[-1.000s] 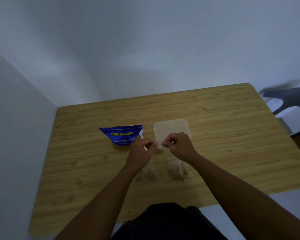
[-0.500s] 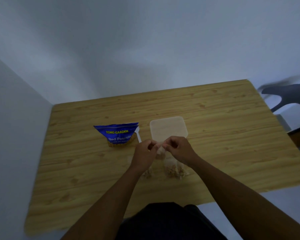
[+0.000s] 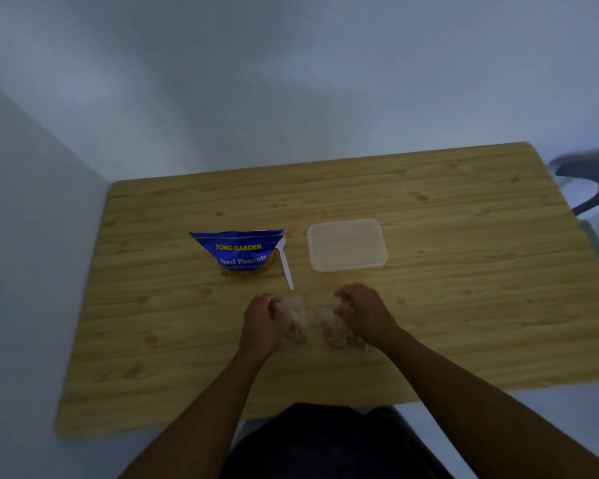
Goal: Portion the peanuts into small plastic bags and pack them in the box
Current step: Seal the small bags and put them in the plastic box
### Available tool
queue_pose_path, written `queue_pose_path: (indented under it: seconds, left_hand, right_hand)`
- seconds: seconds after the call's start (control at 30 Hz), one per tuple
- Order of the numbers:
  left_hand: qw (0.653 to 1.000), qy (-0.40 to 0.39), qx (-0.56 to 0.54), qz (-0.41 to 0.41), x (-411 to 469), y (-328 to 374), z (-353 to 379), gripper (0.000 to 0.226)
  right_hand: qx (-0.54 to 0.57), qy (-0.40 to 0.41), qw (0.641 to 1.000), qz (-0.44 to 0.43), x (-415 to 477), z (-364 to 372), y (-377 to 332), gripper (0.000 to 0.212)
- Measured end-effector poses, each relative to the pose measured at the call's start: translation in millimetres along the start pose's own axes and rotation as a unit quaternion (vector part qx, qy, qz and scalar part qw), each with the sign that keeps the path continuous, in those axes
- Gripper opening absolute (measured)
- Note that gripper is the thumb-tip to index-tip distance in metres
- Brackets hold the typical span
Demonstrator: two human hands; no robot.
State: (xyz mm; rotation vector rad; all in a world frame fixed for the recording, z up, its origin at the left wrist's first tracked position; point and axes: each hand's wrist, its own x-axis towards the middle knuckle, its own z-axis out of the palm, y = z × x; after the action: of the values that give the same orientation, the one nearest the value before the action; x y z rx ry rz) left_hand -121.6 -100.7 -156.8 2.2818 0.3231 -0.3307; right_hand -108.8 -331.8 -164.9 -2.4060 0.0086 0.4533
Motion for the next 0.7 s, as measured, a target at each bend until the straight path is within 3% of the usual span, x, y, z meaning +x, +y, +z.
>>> queue_pose_path:
  seconds: [0.07,0.2,0.33,0.53,0.6,0.7]
  left_hand:
    - [1.000,0.020,0.015,-0.007,4.4,-10.3,-4.2,0.023]
    - [0.999,0.008,0.040,-0.009,10.3,-24.4,-9.5,0.023]
    - [0.997,-0.029,0.065,0.031,7.6,-32.8,-12.5,0.034]
    - [0.992,-0.038,0.099,0.068,7.8,-42.1,-11.5,0.035]
    - [0.991,-0.038,0.104,0.073,9.8,-43.2,-12.0,0.035]
    - [0.989,-0.044,0.121,0.067,10.1,-41.4,-14.9,0.037]
  right_hand:
    - [-0.048,0.038,0.997,-0.046,-2.1,5.4,-4.5,0.039]
    - [-0.067,0.058,0.992,-0.085,0.4,20.1,-36.3,0.028]
    - [-0.159,0.023,0.987,-0.002,17.8,39.7,-62.9,0.035]
    - [-0.166,-0.017,0.982,0.089,30.8,52.3,-74.5,0.034]
    - [-0.131,-0.030,0.985,0.109,29.8,45.7,-75.5,0.026]
    - [0.026,-0.024,0.992,0.123,22.6,31.5,-73.0,0.013]
